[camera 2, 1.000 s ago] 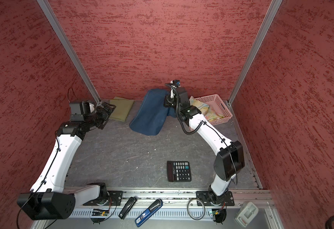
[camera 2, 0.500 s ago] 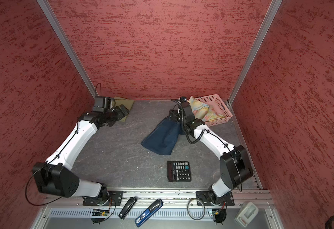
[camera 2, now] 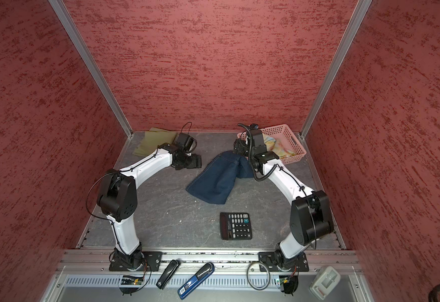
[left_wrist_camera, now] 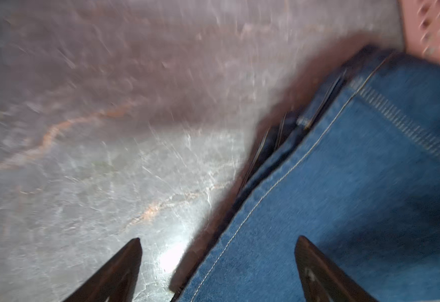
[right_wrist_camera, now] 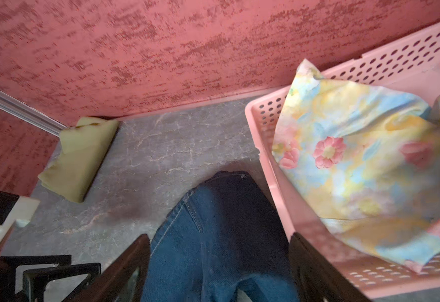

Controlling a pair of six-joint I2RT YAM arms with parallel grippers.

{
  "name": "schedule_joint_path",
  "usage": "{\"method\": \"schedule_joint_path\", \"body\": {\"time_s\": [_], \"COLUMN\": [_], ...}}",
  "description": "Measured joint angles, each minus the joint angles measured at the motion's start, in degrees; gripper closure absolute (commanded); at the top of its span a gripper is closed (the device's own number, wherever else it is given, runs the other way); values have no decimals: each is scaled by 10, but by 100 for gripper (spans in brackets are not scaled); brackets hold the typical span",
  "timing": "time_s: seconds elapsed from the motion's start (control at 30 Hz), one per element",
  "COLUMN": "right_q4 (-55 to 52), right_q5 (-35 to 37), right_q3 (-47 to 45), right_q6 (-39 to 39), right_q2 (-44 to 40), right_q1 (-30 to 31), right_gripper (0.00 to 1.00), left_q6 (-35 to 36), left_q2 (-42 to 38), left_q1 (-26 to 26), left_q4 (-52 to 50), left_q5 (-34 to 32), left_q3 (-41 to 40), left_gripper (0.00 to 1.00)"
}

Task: Fold and stack skirts
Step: Place the skirt at the center of the table, then flatten out the skirt at the center of the table.

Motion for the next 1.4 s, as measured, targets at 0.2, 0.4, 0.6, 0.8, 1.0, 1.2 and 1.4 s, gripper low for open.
{"method": "schedule_joint_path", "body": {"time_s": [0.2,0.4,0.6,0.8,1.0,1.2,1.4], "right_q4": [-74,-119,-153,-177,-262,-278,-104], "right_q5": [-4,-8,-39,-56,-36,19,52], "right_q3": [80,103,142,198,534,695,219], "right_q6": [-53,-90,-114,-121,-153,-176,-135], "right_q2": [78,125,179,182,261,280,60], "right_q1": [-3,-3,4,12,18,45,143], "right_gripper": [16,20,100,100,100,100,43], "left_q6": [-7,-16,-40,-65,-78,-84,-89], "left_q2": [0,-18,-85,-150,-199,-233,-249], "left_q1": [15,22,65,130,155,197,224], "left_q4": [50,66,80,95,97,101,113], "left_q5": [64,86,115,143,168,181,182], "left_q3": [-59,-136,-201,-202,-165,-160,-202], "left_gripper": [11,11,12,12,12,12,11]}}
